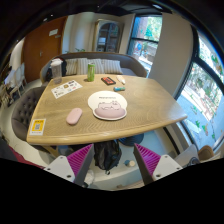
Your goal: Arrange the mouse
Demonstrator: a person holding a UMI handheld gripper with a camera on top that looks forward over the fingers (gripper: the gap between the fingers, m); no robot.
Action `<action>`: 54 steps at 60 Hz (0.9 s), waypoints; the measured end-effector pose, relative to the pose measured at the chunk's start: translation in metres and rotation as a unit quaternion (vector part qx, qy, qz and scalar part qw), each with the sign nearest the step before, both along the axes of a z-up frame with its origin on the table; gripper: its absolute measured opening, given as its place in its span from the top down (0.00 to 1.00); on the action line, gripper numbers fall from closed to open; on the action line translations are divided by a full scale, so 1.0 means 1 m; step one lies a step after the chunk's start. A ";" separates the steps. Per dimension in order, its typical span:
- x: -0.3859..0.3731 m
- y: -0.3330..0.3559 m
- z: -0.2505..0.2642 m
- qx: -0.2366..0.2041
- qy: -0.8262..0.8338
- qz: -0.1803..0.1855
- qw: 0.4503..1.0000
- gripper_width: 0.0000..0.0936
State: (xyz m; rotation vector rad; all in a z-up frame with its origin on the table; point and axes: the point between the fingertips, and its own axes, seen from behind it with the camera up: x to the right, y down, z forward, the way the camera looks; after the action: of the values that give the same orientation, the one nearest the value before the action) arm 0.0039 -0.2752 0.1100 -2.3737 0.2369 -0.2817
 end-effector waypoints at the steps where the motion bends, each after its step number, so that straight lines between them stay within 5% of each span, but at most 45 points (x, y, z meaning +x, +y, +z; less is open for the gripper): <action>1: -0.001 0.002 0.000 0.001 0.001 0.003 1.000 0.12; 29: -0.102 0.110 -0.060 0.038 0.076 0.132 0.988 0.12; 44: -0.142 0.173 -0.128 0.039 0.098 0.151 0.983 0.12; 54: -0.140 0.219 -0.125 0.083 0.084 0.158 0.980 0.16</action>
State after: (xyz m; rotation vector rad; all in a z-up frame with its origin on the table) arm -0.1362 -0.0561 -0.0150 -2.2271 -0.0400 0.0875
